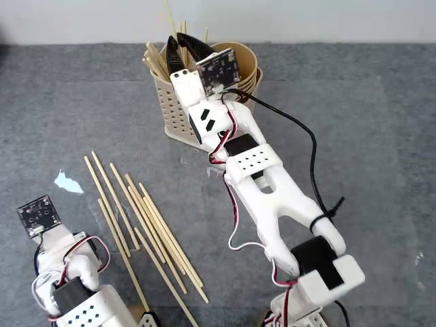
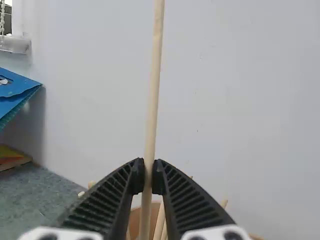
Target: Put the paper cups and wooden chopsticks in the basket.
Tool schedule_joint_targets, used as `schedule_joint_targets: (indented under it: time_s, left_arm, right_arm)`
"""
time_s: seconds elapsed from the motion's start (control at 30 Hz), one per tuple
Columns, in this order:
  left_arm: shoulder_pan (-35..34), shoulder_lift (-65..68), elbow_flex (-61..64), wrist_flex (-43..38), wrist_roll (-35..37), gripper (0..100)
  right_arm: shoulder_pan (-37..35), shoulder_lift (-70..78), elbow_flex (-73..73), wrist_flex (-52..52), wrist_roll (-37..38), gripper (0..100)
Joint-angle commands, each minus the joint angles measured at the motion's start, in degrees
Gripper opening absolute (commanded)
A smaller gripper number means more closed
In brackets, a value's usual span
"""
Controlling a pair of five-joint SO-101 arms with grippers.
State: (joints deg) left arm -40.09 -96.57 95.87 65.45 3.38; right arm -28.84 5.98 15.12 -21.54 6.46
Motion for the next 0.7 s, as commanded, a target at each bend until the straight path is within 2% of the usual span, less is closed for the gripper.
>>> schedule_joint_targets:
  time_s: [0.0,0.17,0.37,0.67]
  left_arm:
    - [-0.35,-0.18,-0.66,-1.49,-0.26,8]
    - [-0.35,-0.18,-0.66,-1.49,-0.26,8]
    - [-0.35,-0.18,-0.66,-1.49,-0.26,8]
    - [-0.35,-0.18,-0.66,-1.49,-0.26,8]
  right_arm:
    - [0.75,2.51,-0.09,-5.32,3.16,0.8]
    - [0.75,6.29,4.22,-10.77,3.78,2.0]
    - [0.66,4.00,8.62,-11.12,3.52,15.7]
    - [0.22,-5.49,13.01,-9.89,3.52,12.5]
